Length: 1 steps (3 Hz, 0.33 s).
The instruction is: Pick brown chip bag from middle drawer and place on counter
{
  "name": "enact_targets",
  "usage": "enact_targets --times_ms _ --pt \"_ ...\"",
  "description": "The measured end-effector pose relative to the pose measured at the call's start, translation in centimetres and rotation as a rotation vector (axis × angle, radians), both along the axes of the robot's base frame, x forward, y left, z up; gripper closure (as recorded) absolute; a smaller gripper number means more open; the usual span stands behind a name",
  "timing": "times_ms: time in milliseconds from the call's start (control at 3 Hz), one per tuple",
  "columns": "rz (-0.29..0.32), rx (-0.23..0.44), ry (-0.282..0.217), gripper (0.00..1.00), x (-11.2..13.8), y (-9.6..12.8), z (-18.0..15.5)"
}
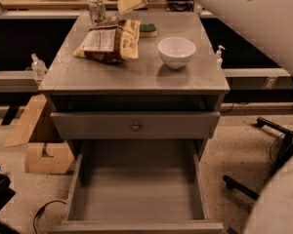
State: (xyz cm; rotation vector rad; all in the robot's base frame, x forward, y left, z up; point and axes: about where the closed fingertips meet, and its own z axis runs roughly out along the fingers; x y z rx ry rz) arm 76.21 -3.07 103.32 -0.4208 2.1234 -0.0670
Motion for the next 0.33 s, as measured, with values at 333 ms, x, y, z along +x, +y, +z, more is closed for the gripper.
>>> enact_targets --times_ms 333 --pt "-0.103 0.071 -0.016 0.00 -1.34 -3.99 -0.44"
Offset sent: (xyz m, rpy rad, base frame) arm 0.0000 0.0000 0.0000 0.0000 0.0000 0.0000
